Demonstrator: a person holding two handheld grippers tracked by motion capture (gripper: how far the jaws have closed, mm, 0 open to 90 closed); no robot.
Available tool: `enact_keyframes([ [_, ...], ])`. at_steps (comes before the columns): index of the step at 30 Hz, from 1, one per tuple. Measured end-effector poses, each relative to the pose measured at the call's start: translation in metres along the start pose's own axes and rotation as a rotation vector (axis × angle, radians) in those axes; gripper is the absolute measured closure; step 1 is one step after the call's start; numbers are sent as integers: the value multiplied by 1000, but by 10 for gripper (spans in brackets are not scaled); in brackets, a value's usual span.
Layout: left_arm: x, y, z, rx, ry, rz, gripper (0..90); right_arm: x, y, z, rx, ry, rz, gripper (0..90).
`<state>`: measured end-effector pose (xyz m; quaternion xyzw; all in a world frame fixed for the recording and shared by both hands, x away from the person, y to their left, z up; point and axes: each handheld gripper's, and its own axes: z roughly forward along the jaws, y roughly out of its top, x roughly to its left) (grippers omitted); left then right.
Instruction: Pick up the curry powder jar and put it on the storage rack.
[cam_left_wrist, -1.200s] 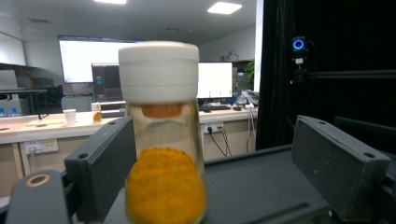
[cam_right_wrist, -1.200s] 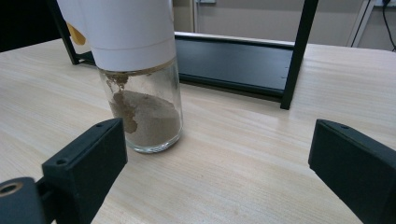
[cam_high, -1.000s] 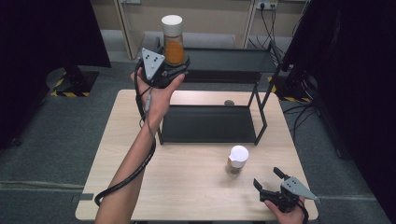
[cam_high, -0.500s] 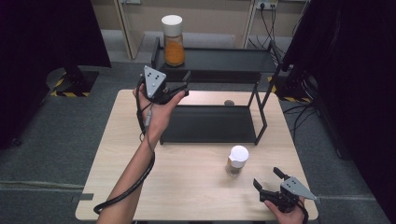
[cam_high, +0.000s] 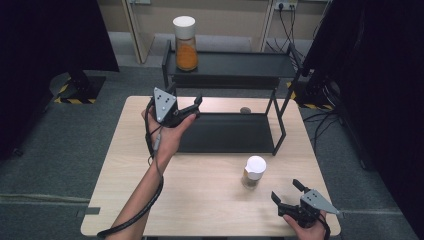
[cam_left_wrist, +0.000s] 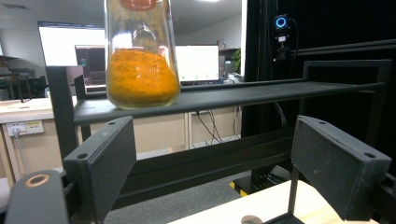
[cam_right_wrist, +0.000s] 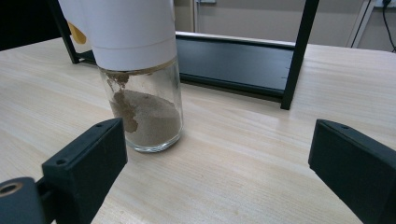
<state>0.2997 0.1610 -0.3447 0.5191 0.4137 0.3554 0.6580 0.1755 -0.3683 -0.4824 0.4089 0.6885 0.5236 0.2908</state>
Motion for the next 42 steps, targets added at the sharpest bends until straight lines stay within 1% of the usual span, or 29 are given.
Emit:
enact_keyframes([
  [5,1,-7,-10,11,-5,3,132,0,0,0,-1,0,0,48],
  [11,4,-21,-18,21,4,-13,132,0,0,0,-1,-1,0,48],
  [19,6,-34,-28,36,1,-15,132,1,0,0,-1,-3,0,48],
  [27,4,-44,-40,46,-2,-16,131,1,0,0,-1,-3,-1,48],
  [36,3,-55,-49,56,-9,-18,131,1,0,0,-1,-3,0,48],
  [39,2,-62,-53,64,-6,-20,130,1,0,0,-1,-2,0,48],
  [41,2,-64,-55,69,-7,-21,130,1,0,0,0,-2,0,48],
  [42,2,-69,-57,76,-9,-24,129,1,0,0,0,-3,-2,48],
])
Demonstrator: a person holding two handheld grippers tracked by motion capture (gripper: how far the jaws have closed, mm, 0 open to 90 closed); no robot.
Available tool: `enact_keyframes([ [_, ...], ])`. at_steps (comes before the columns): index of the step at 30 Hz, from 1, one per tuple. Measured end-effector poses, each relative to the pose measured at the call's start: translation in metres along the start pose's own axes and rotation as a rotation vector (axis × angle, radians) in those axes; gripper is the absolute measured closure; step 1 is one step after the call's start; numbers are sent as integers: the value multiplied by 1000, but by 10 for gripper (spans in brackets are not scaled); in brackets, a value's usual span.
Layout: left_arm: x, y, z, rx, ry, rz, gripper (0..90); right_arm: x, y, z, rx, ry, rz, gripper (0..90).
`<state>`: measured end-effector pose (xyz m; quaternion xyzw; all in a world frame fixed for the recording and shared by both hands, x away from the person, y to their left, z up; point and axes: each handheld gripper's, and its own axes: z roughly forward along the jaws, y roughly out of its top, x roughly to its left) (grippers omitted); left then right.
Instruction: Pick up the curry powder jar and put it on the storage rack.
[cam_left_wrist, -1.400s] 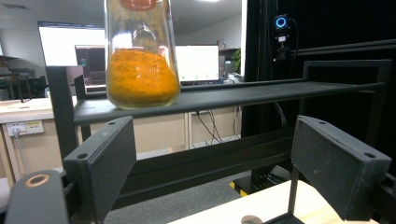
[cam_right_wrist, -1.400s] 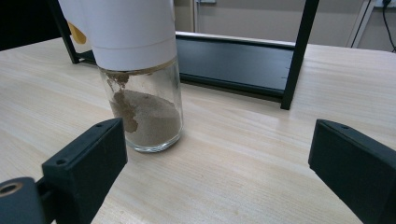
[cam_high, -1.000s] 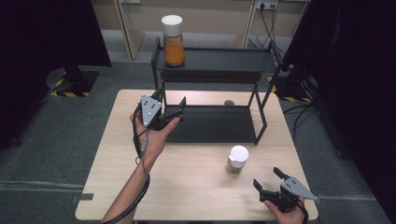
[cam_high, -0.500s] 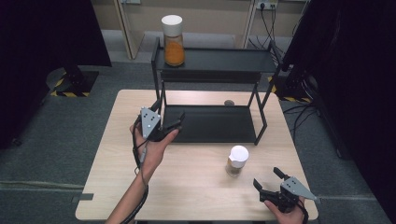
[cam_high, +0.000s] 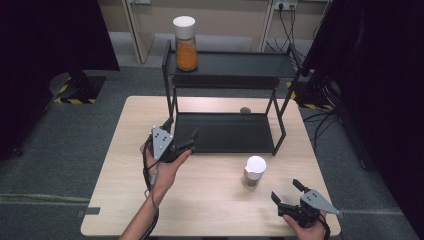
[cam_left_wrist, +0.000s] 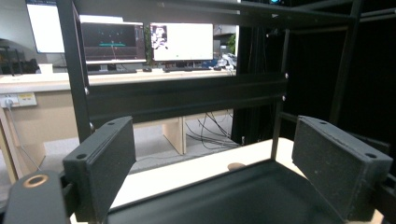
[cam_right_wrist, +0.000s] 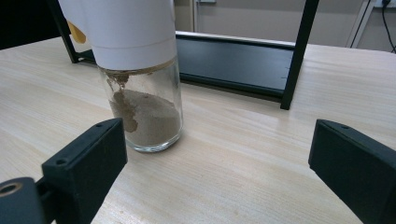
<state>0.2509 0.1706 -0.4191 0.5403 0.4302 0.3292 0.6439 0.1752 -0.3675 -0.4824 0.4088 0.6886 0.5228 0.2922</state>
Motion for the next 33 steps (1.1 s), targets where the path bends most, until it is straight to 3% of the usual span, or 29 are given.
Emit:
enact_keyframes([
  [10,4,-23,-11,38,-18,-8,127,0,0,0,0,0,-1,48],
  [11,19,-20,-13,48,-38,184,127,0,0,0,0,0,-1,48],
  [33,20,-58,-32,126,-41,144,123,1,0,0,0,-3,-3,48],
])
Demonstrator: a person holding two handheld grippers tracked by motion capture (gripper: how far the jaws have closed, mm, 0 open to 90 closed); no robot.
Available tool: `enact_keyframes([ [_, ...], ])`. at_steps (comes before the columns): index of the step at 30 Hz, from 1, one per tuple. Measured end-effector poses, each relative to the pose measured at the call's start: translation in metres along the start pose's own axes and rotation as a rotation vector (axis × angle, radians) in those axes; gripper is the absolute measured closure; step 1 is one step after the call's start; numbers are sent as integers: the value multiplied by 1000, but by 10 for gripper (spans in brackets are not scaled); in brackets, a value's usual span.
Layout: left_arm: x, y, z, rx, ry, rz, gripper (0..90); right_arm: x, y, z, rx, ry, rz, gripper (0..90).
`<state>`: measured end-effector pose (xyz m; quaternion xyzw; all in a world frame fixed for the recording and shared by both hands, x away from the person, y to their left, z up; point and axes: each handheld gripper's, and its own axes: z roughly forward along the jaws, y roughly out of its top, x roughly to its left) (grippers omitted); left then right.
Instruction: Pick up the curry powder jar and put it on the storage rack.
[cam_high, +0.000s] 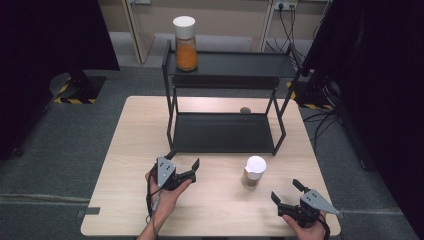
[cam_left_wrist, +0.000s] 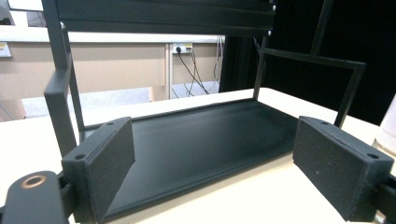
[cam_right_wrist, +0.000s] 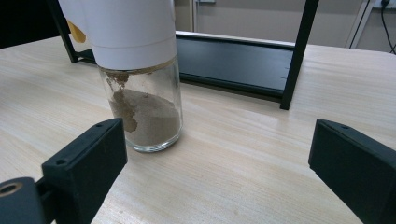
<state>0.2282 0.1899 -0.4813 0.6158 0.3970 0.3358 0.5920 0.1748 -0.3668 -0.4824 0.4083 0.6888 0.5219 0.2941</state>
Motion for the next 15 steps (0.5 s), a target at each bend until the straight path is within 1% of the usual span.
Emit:
enact_keyframes([
  [9,0,-8,-3,12,-2,-5,122,0,0,0,-1,0,-1,48],
  [15,-1,-16,-4,41,-3,-5,121,0,0,0,-1,1,-2,48],
])
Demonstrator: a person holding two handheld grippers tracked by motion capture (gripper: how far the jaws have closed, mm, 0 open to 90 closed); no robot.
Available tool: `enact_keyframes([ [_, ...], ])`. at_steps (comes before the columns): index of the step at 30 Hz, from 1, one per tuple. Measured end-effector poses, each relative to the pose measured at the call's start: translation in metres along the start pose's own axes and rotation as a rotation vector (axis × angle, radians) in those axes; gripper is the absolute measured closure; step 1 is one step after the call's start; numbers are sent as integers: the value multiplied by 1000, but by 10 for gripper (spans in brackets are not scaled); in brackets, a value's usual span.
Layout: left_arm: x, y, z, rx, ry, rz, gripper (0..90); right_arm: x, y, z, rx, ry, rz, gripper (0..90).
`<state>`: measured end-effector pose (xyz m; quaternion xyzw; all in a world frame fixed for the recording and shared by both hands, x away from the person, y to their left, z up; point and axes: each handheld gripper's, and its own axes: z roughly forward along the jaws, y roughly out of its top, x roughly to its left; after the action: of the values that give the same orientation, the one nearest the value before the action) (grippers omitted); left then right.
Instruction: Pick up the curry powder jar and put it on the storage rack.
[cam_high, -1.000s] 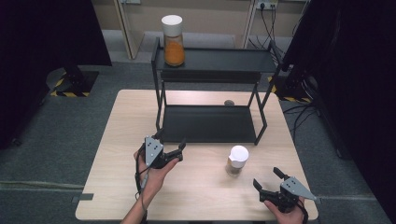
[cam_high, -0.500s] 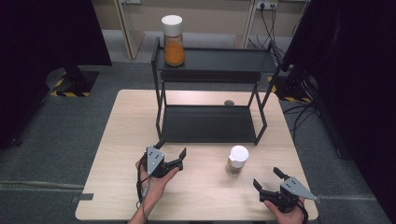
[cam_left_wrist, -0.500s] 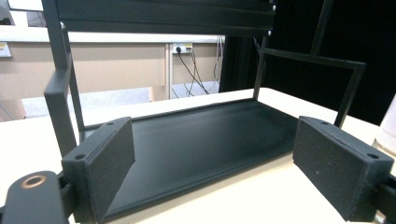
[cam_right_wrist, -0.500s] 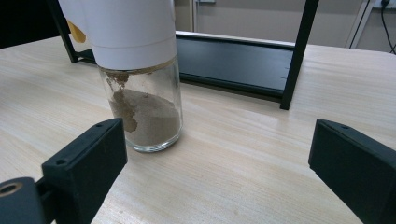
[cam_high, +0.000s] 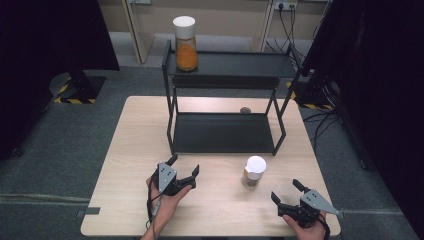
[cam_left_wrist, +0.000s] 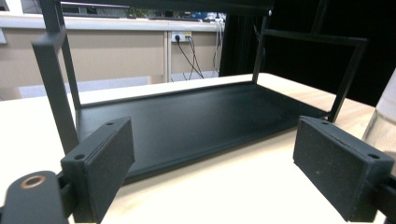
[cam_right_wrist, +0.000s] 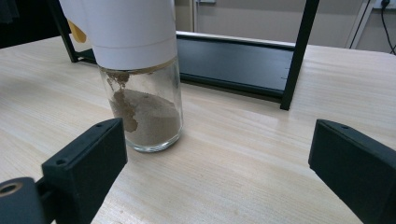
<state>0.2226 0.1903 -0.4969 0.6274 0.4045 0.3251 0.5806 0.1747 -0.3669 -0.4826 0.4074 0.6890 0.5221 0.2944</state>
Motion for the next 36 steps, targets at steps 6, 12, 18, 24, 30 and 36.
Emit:
enact_keyframes([
  [6,0,-5,0,23,-4,-4,121,0,0,0,-1,1,0,48],
  [12,1,-10,0,35,-1,-11,120,0,0,0,-1,2,0,48],
  [18,2,-13,0,41,-4,-21,116,-1,-1,-1,-6,2,1,48],
  [24,2,-13,0,40,-7,-21,114,-1,-1,0,-4,3,1,48],
  [30,0,-13,0,41,-6,7,114,-1,-1,0,-5,4,4,48],
  [36,-1,-13,0,37,-6,9,114,-1,-1,0,-5,4,7,48],
])
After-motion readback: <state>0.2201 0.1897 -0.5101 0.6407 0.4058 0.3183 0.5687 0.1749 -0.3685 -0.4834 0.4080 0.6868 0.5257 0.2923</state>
